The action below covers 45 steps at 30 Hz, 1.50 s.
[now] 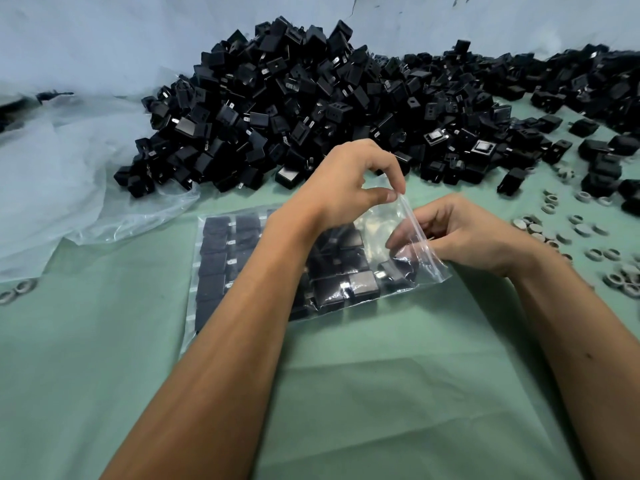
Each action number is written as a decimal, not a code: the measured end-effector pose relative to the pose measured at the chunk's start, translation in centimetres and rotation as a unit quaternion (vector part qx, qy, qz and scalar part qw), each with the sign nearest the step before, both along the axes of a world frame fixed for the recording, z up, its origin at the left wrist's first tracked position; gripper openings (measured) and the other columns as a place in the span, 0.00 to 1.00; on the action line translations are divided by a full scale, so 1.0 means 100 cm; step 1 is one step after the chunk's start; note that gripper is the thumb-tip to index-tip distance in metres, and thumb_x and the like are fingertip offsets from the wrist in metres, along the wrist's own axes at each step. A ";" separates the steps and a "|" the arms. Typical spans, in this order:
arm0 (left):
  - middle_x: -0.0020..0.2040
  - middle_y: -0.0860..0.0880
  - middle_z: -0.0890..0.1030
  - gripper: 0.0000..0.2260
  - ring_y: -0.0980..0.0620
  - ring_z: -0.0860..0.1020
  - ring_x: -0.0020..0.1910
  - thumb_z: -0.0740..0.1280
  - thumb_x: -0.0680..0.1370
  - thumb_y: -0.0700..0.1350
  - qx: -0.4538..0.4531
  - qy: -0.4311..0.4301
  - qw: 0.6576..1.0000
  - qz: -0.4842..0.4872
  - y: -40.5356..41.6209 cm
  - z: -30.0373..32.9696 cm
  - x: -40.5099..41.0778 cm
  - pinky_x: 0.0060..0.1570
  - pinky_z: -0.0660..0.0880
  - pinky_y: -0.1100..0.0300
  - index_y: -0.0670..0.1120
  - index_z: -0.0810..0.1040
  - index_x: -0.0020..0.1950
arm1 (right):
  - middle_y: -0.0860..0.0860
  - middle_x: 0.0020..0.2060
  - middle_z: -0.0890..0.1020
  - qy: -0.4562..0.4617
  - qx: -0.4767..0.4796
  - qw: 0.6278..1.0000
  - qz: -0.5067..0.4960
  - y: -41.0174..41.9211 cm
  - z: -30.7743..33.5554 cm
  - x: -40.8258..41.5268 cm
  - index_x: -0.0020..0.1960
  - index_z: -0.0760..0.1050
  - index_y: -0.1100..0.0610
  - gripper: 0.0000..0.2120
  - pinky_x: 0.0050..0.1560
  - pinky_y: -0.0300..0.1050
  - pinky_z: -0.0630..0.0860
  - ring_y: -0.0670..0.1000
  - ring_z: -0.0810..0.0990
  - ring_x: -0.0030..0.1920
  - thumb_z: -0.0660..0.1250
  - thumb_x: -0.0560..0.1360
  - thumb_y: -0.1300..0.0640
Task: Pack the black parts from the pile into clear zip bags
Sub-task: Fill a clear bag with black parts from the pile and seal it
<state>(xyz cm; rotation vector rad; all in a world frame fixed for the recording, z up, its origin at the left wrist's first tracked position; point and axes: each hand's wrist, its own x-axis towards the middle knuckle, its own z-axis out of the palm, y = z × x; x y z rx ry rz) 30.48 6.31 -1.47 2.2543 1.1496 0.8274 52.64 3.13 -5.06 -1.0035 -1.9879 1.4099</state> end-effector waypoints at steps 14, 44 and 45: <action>0.54 0.53 0.79 0.05 0.57 0.76 0.56 0.76 0.76 0.43 0.001 0.014 1.000 0.010 -0.001 -0.002 -0.002 0.57 0.76 0.57 0.51 0.86 0.50 | 0.62 0.41 0.87 -0.002 -0.019 0.999 -0.042 0.002 -0.002 -0.002 0.53 0.87 0.54 0.14 0.47 0.58 0.72 0.59 0.80 0.39 0.80 0.69 0.50; 0.57 0.49 0.80 0.08 0.53 0.76 0.60 0.76 0.76 0.42 -0.007 0.097 0.995 -0.031 -0.005 -0.005 0.010 0.58 0.70 0.60 0.50 0.87 0.53 | 0.60 0.42 0.88 -0.008 -0.011 1.000 0.003 0.005 -0.003 0.005 0.53 0.86 0.57 0.09 0.30 0.37 0.73 0.54 0.86 0.36 0.70 0.78 0.53; 0.57 0.50 0.80 0.08 0.53 0.76 0.60 0.76 0.75 0.43 -0.006 0.094 0.995 -0.029 -0.005 -0.005 0.010 0.59 0.71 0.59 0.51 0.87 0.53 | 0.59 0.41 0.88 -0.012 -0.006 1.000 -0.011 0.006 -0.004 0.005 0.52 0.86 0.57 0.10 0.30 0.37 0.73 0.53 0.84 0.35 0.71 0.77 0.52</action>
